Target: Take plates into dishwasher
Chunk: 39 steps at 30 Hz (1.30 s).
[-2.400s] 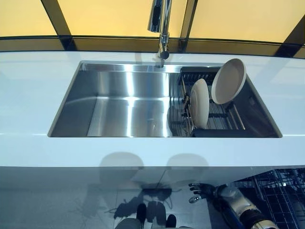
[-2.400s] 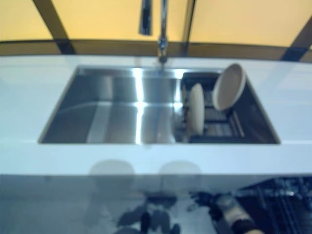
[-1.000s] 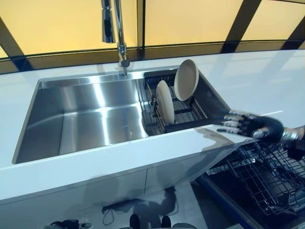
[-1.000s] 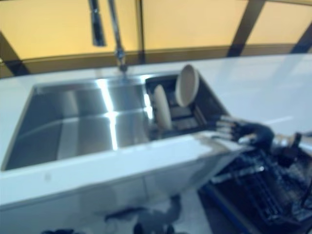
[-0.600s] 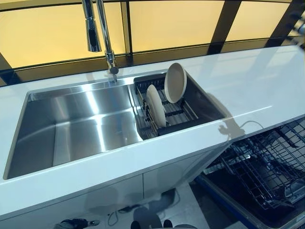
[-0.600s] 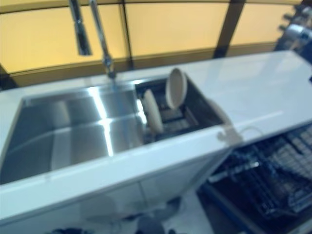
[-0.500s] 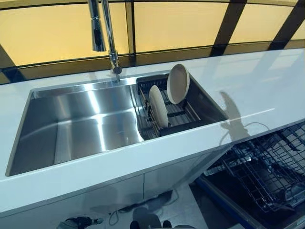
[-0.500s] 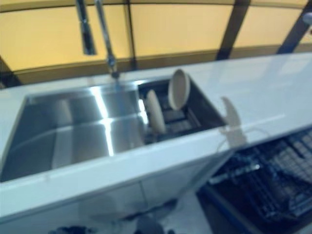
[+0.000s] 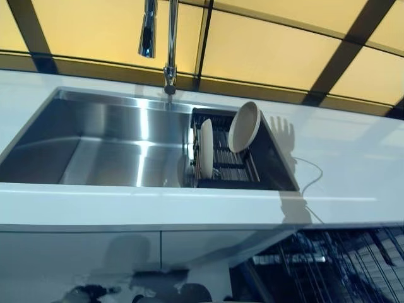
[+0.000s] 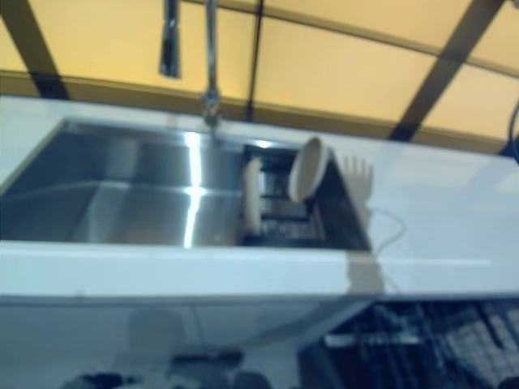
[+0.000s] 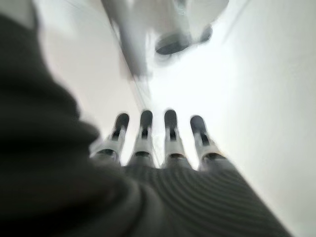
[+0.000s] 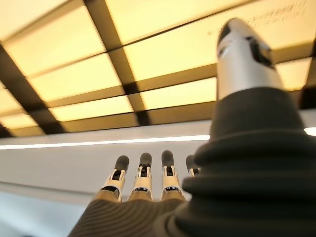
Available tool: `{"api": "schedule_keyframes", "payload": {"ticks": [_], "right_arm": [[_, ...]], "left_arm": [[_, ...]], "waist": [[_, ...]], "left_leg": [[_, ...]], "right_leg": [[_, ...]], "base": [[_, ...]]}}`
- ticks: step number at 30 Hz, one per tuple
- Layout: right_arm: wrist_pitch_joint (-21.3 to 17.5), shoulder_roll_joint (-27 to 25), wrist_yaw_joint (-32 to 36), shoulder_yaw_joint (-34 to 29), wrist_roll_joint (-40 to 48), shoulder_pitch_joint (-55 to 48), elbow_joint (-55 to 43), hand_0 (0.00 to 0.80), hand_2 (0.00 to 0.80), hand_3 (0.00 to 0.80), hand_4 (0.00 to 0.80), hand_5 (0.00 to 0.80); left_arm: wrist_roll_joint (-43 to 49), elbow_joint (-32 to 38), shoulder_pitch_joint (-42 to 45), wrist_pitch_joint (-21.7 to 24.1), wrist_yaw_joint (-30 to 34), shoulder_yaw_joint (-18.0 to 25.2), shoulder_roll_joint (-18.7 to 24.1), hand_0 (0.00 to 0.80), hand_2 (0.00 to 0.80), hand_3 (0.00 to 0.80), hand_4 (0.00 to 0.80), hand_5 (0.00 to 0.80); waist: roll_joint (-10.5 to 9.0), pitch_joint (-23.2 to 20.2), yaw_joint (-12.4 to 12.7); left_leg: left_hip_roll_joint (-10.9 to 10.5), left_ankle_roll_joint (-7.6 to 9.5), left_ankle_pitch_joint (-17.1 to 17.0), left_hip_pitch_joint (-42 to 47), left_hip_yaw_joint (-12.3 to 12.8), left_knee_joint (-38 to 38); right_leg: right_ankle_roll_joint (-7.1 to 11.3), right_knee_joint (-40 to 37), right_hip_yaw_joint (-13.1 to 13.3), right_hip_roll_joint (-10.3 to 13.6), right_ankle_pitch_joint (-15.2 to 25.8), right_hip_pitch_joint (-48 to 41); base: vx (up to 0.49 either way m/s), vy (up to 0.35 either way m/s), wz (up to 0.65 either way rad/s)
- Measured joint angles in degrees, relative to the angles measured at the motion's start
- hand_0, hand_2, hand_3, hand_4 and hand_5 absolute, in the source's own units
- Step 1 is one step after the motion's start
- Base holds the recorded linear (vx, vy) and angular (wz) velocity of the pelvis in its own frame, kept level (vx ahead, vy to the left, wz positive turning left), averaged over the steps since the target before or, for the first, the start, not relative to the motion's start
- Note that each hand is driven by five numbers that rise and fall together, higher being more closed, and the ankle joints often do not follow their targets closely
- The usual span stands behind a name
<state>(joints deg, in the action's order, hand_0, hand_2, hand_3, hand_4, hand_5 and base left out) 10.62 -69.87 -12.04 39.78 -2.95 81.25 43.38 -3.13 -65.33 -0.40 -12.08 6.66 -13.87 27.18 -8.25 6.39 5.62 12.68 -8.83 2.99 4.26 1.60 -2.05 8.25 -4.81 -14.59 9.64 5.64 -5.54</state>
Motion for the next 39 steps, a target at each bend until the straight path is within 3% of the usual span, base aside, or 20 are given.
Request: {"api": "schedule_keyframes", "payload": {"ticks": [1,4,9,17,22,39], "right_arm": [[-0.6,0.0,-0.1,1.1,-1.3,0.0,0.0,0.000,0.000,0.000,0.000,0.000],[-3.6,0.0,-1.2,3.4,-7.4,0.0,-0.5,0.000,0.000,0.000,0.000,0.000],[-8.8,0.0,-2.8,4.9,-20.3,0.0,-5.0,0.000,0.000,0.000,0.000,0.000],[-16.5,-0.6,-2.8,12.3,-43.1,0.6,-12.6,0.000,0.000,0.000,0.000,0.000],[-19.4,-0.9,-4.4,13.0,-53.2,0.5,-12.9,0.000,0.000,0.000,0.000,0.000],[-24.3,-1.6,-4.0,12.9,-59.5,-5.4,-12.9,0.000,0.000,0.000,0.000,0.000]], "left_arm": [[0.0,0.4,0.7,0.1,0.0,-0.2,-0.8,0.000,0.000,0.000,0.000,0.000],[0.0,0.7,2.4,0.4,-0.5,0.0,-3.5,0.000,0.000,0.000,0.000,0.000],[0.1,0.9,2.5,2.8,-0.5,0.0,-3.4,0.000,0.000,0.000,0.000,0.000],[0.2,1.5,3.3,4.6,1.1,-0.1,-3.6,0.000,0.000,0.000,0.000,0.000],[0.2,1.8,4.1,4.6,1.8,-0.7,-3.5,0.000,0.000,0.000,0.000,0.000],[0.2,1.8,4.5,5.2,2.5,-0.7,-3.5,0.000,0.000,0.000,0.000,0.000]], "waist": [[0.16,0.0,0.4],[1.10,0.1,0.8],[1.84,-0.3,1.0],[3.95,-1.6,1.2],[4.30,-1.9,0.9],[4.21,-1.9,0.2]], "left_leg": [[0.3,-0.01,-0.1,0.0,0.0,0.6],[0.0,-2.99,-2.2,-0.1,0.0,3.7],[-3.0,-1.52,-3.5,0.2,-0.4,5.9],[-3.6,-1.10,-3.8,0.3,-1.6,6.4],[-3.6,-1.07,-4.1,0.2,-1.8,6.5],[-3.5,-1.28,-4.7,-3.0,-2.7,6.8]], "right_leg": [[-0.20,0.0,-0.1,-0.6,0.0,0.3],[-0.46,0.0,-0.6,-0.5,-0.2,1.5],[0.12,-0.1,-1.7,2.1,-0.1,1.7],[1.23,-0.1,-2.5,2.7,-0.3,0.9],[1.47,-0.1,-2.9,2.7,-0.3,0.8],[1.50,-0.1,-3.3,2.6,-0.2,3.6]], "base": [[0.000,0.000,0.00],[-0.005,0.063,0.06],[0.056,0.089,0.11],[0.075,0.057,0.07],[0.043,-0.006,0.04],[-0.019,-0.011,0.02]]}}
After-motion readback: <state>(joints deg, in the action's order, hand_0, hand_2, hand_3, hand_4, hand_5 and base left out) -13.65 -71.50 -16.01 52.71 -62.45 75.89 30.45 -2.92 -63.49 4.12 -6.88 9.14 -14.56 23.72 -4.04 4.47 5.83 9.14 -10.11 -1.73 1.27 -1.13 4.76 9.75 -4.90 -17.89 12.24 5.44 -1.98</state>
